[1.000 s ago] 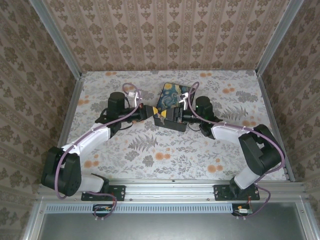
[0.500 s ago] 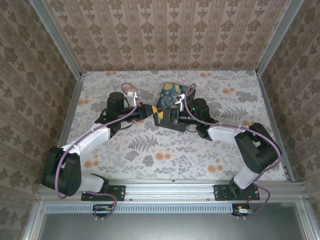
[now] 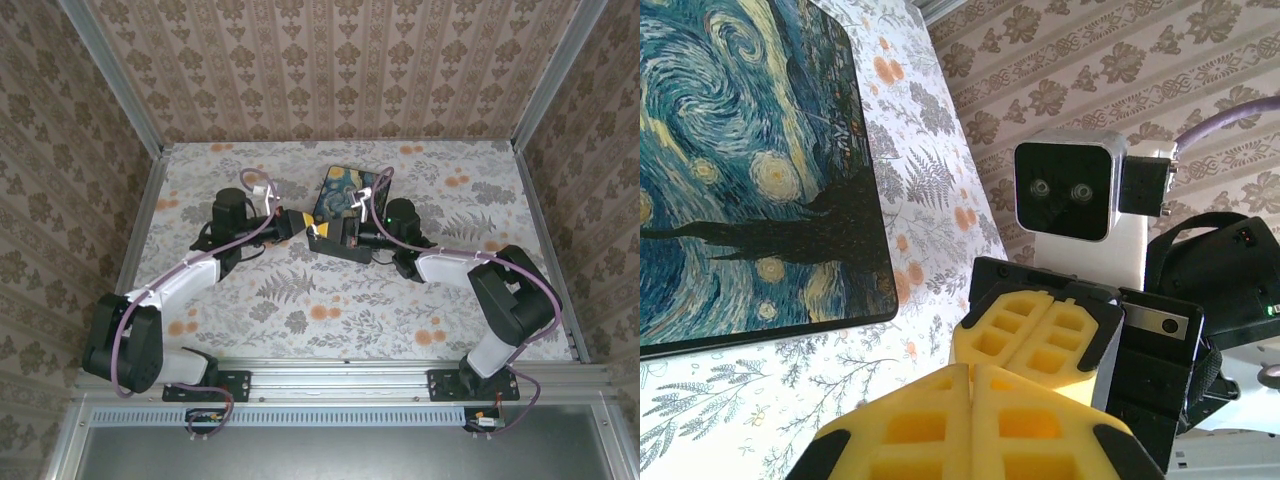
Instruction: Unlock the padlock with the key
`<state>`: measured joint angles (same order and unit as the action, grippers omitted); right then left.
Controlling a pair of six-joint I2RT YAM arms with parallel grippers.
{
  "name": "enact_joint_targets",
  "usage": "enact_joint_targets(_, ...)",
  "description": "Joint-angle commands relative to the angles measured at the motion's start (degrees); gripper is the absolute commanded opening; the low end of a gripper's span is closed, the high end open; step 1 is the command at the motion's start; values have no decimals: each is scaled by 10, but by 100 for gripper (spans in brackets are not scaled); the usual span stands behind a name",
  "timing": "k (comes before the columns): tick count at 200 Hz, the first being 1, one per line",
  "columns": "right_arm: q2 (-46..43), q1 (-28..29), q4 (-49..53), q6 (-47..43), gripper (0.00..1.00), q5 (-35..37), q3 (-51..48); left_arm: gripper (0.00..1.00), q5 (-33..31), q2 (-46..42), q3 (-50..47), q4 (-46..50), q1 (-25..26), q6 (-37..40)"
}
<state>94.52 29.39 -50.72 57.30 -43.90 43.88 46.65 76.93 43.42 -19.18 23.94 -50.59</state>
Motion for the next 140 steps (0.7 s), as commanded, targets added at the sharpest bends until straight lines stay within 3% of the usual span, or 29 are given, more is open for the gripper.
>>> enact_joint_targets(1,-13,1,-37,5,0,3,-11,0,-3,-10,-9,-6,-7,-8)
enact_joint_targets(27,-13,-2,-38,10,0,12,-15,1,-8,-10,-10,-1,-9,-3)
enact_joint_targets(40,-16,-4,-24,2,0,16,-15,22,-11,-12,-5,20,-11,11)
enact_joint_targets(60,-23,-13,45,-33,0,16,-7,41,-32,-22,12,101,-21,58)
enact_joint_targets(74,-32,-22,117,-73,0,15,3,50,-57,-28,34,172,-25,101)
enact_joint_targets(93,-48,-45,208,-124,0,11,13,55,-94,-27,68,266,-25,143)
enact_joint_targets(118,-76,-87,286,-164,0,-2,17,57,-159,-20,94,321,-13,142)
enact_joint_targets(140,-114,-136,377,-205,0,7,20,59,-265,-10,141,391,55,141)
